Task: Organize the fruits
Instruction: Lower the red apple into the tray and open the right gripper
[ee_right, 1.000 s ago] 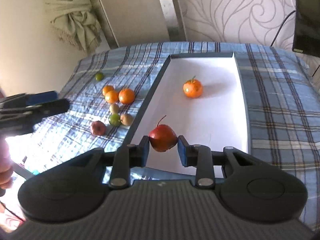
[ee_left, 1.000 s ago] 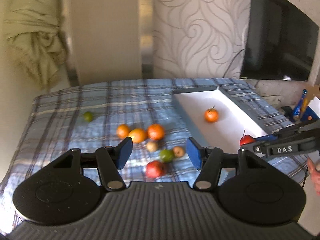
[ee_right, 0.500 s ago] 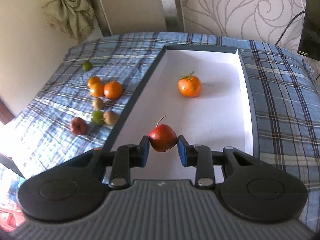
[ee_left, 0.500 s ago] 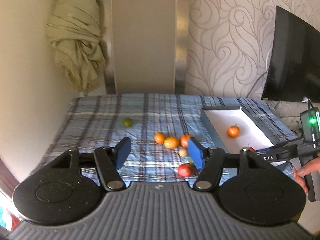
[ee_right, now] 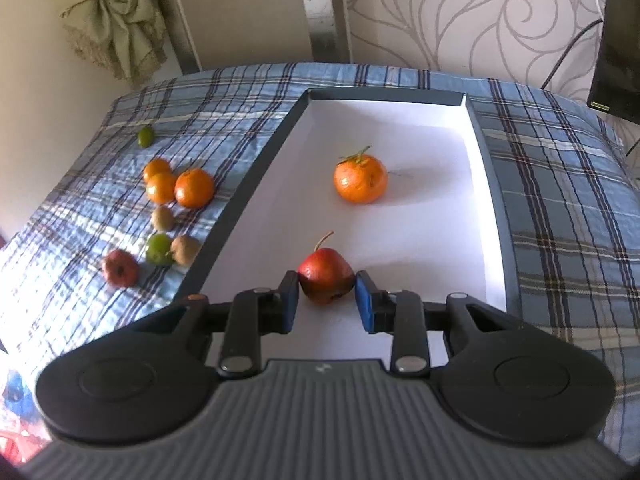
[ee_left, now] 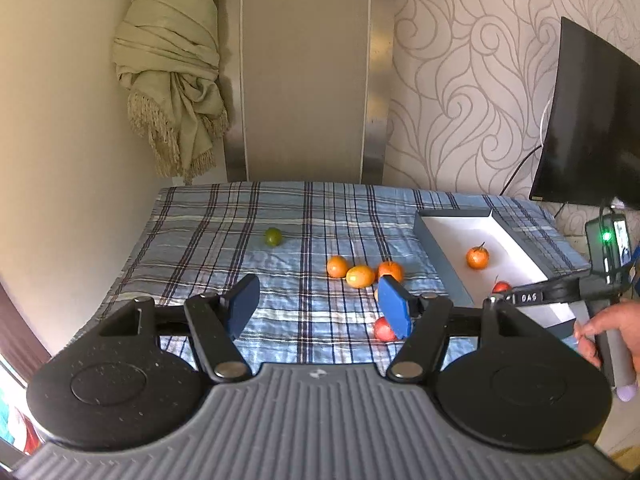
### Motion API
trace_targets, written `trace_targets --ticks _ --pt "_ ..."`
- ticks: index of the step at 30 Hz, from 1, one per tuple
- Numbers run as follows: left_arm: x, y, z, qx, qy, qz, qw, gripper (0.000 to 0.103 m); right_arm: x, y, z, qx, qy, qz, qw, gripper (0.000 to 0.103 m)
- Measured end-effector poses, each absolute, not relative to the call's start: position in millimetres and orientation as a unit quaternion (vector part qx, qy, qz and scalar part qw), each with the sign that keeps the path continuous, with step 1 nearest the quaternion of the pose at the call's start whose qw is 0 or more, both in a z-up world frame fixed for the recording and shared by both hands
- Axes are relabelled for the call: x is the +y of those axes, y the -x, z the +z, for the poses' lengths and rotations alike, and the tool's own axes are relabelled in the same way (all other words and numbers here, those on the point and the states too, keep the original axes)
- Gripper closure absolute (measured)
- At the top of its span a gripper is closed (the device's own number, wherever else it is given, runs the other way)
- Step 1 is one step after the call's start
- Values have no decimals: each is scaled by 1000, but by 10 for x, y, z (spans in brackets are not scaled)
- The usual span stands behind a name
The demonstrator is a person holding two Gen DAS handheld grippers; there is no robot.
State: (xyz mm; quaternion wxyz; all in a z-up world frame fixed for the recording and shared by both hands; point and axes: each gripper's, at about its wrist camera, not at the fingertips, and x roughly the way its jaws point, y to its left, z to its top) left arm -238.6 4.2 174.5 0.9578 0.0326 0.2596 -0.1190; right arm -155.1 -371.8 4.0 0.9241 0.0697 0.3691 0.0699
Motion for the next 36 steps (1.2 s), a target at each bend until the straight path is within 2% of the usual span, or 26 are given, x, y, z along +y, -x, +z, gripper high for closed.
trace_targets --ticks 13,19,25,36 --pt "163 2022 1552 272 -23 -132 953 32 -3774 1696 189 344 -65 28 936 64" --pt "189 1781 1440 284 -15 -140 949 32 -3314 2031 535 291 -41 124 948 63" --pt "232 1726 1496 269 -39 -159 949 32 -2523 2020 452 305 14 211 929 66" --pt "798 1772 1464 275 -51 -130 951 32 -2153 1609 153 351 1 157 923 64"
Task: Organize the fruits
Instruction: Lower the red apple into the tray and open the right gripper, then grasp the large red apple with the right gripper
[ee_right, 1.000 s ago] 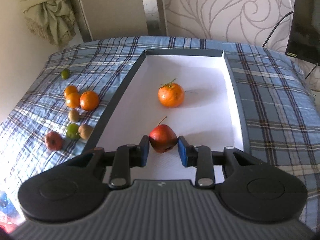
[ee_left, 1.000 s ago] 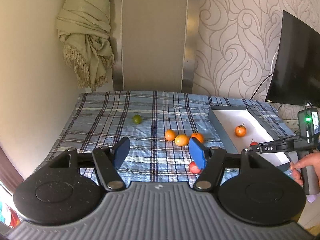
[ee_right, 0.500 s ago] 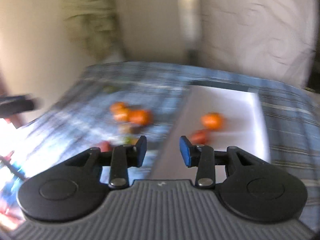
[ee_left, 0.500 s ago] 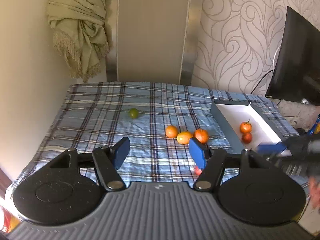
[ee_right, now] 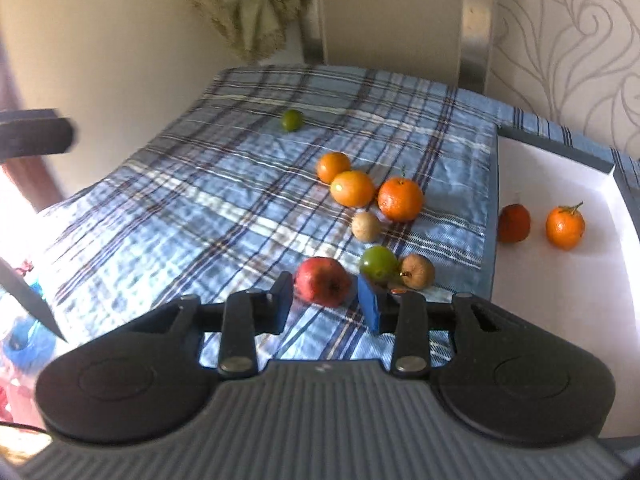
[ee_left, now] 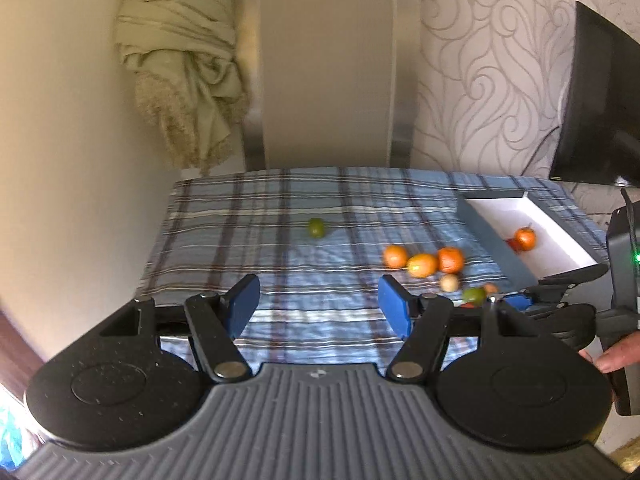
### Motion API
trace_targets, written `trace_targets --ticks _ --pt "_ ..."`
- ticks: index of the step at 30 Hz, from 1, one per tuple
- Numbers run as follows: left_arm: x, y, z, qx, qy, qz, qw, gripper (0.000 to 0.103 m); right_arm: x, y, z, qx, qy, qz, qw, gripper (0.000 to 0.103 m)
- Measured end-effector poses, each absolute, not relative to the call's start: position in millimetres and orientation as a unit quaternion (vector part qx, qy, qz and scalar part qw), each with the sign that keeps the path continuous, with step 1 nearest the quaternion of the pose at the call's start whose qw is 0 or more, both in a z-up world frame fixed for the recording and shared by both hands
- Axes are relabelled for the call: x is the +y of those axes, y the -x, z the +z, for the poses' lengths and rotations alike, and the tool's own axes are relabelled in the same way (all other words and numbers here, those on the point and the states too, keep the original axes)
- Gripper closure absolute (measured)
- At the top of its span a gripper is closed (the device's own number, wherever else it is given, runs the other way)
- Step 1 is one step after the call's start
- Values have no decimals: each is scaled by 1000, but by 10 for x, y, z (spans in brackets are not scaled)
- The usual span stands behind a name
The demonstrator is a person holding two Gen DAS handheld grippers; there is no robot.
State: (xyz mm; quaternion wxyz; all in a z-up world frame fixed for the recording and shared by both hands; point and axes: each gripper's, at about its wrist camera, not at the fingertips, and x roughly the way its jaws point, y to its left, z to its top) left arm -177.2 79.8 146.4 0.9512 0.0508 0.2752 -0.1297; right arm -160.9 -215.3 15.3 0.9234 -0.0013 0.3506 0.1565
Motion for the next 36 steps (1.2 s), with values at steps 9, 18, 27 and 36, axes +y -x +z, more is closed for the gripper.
trace_targets --ticks 9,18,27,36 --pt "1037 1579 1382 282 -42 -124 950 32 -2000 1456 49 360 13 140 922 65" --pt "964 1290 1225 287 -38 -145 946 32 -1976 1567 25 367 17 145 919 66" --pt "813 1010 1008 291 -60 -161 941 32 -2048 1859 460 352 -8 160 922 66" --pt "616 661 804 293 -67 -174 938 32 -1905 2100 1041 307 9 178 935 66"
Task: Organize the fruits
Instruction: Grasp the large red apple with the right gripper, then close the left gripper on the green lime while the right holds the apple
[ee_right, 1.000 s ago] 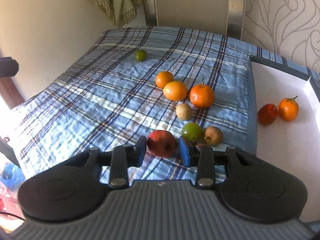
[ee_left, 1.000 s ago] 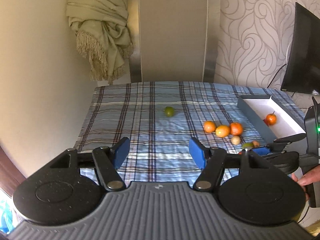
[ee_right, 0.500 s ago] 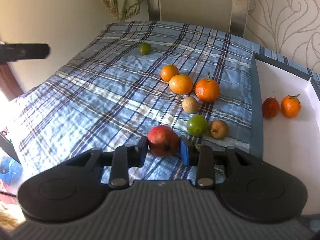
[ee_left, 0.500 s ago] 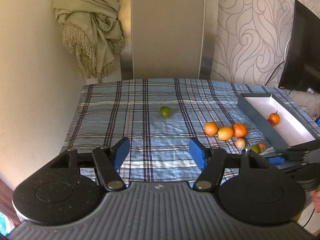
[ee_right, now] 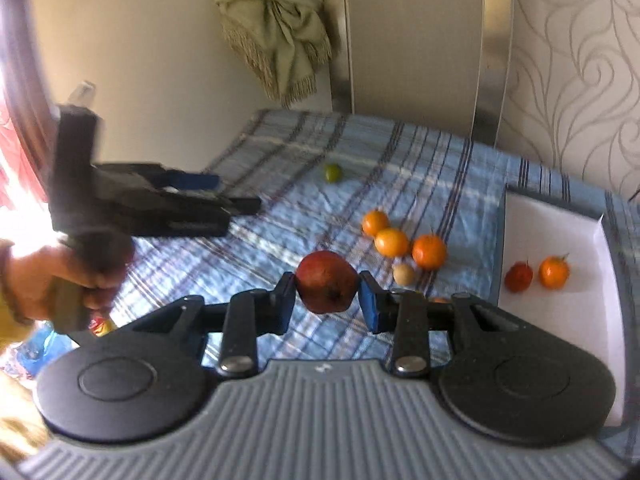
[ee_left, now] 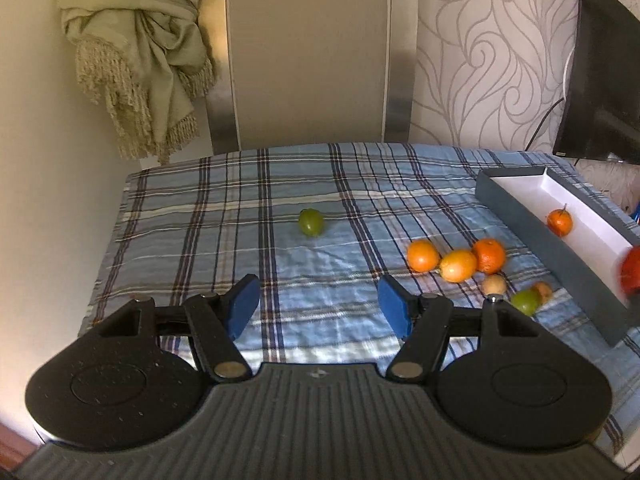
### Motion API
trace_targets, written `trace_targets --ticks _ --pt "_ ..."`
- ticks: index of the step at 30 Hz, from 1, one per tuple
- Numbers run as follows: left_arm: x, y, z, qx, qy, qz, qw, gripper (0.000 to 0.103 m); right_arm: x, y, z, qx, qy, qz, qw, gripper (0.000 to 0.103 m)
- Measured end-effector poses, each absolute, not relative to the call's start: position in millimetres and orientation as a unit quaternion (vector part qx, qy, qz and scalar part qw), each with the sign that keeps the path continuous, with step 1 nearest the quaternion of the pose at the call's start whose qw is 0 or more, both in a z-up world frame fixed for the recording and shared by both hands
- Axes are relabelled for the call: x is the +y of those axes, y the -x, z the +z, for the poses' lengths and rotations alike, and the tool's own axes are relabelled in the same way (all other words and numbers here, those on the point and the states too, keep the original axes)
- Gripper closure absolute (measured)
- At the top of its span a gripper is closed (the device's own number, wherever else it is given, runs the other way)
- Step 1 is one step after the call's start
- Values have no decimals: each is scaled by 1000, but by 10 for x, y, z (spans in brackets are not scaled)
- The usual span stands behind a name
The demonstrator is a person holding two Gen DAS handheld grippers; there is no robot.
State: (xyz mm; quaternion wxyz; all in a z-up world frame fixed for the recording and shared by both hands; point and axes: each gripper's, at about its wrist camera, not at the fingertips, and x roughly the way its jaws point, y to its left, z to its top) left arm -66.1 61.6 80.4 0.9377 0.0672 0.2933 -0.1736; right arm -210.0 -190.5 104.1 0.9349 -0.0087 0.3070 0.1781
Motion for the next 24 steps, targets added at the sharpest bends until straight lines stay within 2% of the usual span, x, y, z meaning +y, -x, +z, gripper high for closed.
trace_targets --ticks 7,16,21,24 --pt "492 100 592 293 -73 -152 941 33 -1931 2324 1056 306 0 186 934 66" --pt "272 -490 299 303 -72 -143 939 35 -2351 2470 1025 320 -23 104 941 66" --pt "132 -688 291 299 -77 -151 939 40 -2457 2550 1025 325 -26 82 942 66" --pt "103 -808 259 315 -65 -153 934 52 -2498 2585 1044 325 -26 78 942 66"
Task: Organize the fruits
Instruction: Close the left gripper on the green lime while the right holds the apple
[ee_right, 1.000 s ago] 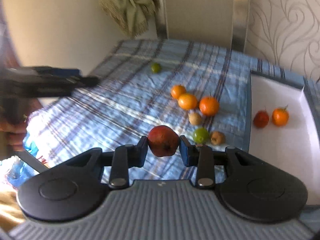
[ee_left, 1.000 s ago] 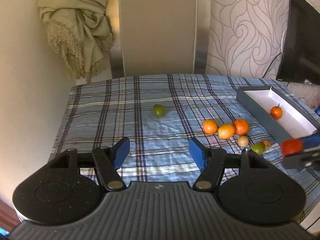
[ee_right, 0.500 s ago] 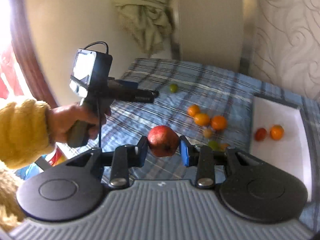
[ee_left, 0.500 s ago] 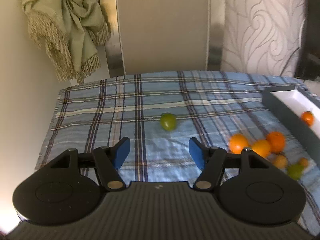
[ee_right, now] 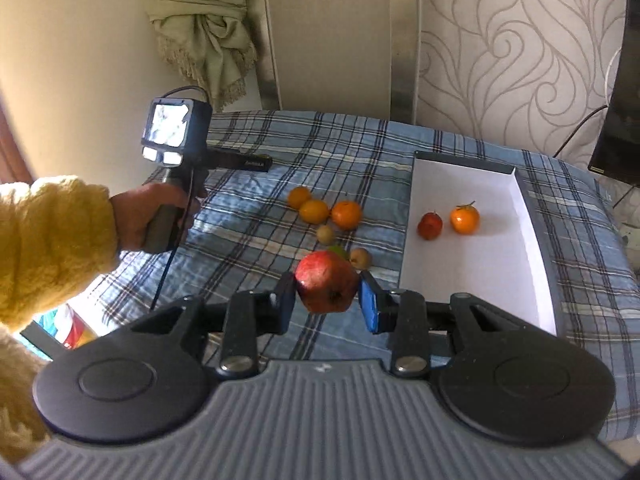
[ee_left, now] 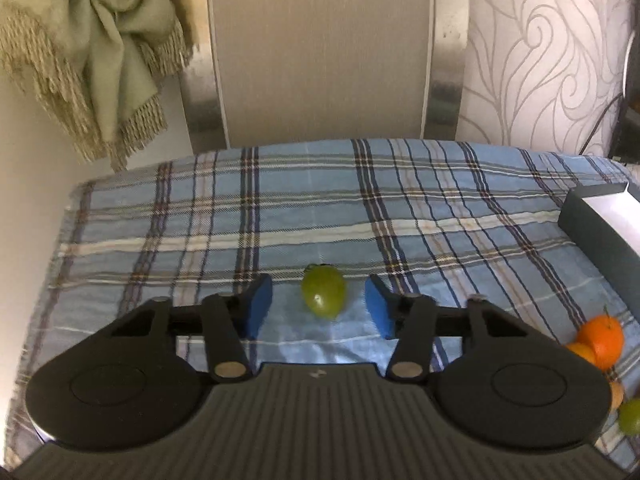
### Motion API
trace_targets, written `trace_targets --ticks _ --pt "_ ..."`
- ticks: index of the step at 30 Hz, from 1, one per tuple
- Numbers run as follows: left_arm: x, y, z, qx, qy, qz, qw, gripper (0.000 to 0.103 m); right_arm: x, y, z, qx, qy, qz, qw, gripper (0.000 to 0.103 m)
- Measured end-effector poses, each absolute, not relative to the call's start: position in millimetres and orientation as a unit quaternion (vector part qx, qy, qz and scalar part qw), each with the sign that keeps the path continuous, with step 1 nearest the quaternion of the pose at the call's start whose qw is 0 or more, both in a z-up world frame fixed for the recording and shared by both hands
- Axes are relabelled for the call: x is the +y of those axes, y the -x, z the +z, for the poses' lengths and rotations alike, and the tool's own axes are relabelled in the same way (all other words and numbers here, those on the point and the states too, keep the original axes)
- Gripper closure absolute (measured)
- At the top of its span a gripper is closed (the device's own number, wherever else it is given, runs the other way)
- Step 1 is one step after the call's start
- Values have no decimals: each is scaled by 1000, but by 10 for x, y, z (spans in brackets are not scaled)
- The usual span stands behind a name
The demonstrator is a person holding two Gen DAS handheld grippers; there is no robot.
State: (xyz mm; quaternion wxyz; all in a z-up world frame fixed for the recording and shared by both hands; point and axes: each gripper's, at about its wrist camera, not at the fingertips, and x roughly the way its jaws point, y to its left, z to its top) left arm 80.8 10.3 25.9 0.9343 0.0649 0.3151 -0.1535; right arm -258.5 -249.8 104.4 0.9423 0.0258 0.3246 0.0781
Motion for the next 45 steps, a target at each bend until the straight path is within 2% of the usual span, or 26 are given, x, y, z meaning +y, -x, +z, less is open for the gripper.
trace_targets --ticks 6,8,9,17,30,45 --pt "66 -934 136 328 -70 -159 929 58 -2536 2581 1052 323 -28 71 943 66" --pt "63 -950 137 326 -70 -164 928 65 -2536 2554 1040 324 -28 74 943 66" --pt "59 -950 143 326 -71 -166 928 73 -2534 2541 1038 324 -28 76 942 66" --pt "155 -722 208 326 -63 -160 930 74 -2533 2471 1049 319 -24 99 942 66" --pt "521 247 696 305 -48 -155 938 74 -2436 2232 987 310 -15 159 937 66" --pt "416 1008 995 290 -28 -151 945 74 -2298 2154 906 313 3 215 925 66"
